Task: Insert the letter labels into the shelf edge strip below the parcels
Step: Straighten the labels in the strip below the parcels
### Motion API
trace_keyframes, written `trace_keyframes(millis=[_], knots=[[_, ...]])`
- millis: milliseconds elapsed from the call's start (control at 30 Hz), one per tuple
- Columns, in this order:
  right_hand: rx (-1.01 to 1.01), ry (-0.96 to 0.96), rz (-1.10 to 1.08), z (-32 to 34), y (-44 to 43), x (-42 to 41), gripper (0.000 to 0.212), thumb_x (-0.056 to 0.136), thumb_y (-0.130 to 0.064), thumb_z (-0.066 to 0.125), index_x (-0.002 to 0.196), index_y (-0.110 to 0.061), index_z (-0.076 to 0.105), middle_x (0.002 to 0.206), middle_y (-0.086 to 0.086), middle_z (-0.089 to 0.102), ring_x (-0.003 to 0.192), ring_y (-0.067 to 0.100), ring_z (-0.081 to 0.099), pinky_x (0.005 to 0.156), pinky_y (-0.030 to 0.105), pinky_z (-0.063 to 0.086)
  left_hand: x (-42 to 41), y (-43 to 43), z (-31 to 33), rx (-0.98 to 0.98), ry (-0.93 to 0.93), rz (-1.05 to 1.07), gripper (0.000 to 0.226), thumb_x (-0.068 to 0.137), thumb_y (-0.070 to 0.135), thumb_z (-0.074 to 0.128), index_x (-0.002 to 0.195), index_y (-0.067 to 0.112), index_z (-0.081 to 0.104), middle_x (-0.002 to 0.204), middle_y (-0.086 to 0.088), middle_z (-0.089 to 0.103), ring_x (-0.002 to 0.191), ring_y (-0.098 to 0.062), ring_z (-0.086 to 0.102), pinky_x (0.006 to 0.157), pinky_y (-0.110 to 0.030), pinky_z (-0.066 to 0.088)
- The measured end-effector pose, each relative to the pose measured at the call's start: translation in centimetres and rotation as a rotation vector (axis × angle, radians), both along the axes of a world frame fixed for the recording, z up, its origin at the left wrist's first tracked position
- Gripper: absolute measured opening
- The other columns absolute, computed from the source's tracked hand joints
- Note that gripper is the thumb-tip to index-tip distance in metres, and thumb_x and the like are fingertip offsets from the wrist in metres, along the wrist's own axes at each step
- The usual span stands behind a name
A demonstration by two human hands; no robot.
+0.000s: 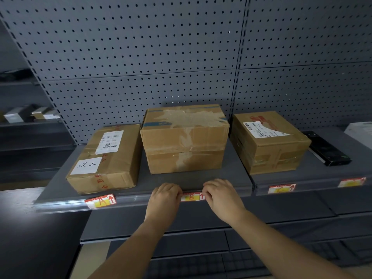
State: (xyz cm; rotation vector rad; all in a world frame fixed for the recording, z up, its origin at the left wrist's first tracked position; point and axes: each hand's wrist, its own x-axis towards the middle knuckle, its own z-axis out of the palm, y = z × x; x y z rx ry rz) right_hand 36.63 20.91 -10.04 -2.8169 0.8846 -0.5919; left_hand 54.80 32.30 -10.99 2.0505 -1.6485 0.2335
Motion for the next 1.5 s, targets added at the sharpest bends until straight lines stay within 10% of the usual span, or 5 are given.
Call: trace_keyframes(millis=[233, 800, 1500], knots=[[0.083, -0.069, 0.005, 1.4, 0.7, -0.1, 0.017, 0.093, -0.027, 0.058, 0.102, -0.019, 0.070, 0.117, -0.004, 0.066, 0.110, 0.017, 0.057, 0.099, 0.031, 0.040, 0.1, 1.0, 1.5, -0.044, 0.023, -0.025, 0.012, 0.081, 0.016, 0.074, 0.088, 0.023, 0.067, 0.098, 0.009, 0.067, 0.100, -0.014, 0.059, 0.086, -0.033, 0.048], [0.064, -0.172, 0.172, 6.3, 10.7, 13.0, 0.025, 0.093, -0.031, 0.058, 0.114, -0.022, 0.067, 0.119, -0.008, 0.064, 0.113, 0.011, 0.053, 0.099, 0.029, 0.040, 11.8, 13.4, 6.3, -0.072, 0.024, 0.112, 0.026, 0.080, 0.018, 0.073, 0.099, 0.030, 0.063, 0.096, 0.011, 0.065, 0.087, -0.018, 0.060, 0.068, -0.033, 0.049], [0.004, -0.025, -0.046, 2.1, 16.9, 23.7, 0.020, 0.093, -0.030, 0.055, 0.108, -0.026, 0.068, 0.105, -0.008, 0.067, 0.100, 0.016, 0.056, 0.087, 0.033, 0.044, 22.4, 16.9, 0.7, -0.043, -0.006, 0.122, 0.017, 0.084, 0.028, 0.072, 0.100, 0.029, 0.074, 0.101, 0.010, 0.068, 0.096, -0.019, 0.058, 0.081, -0.041, 0.046]])
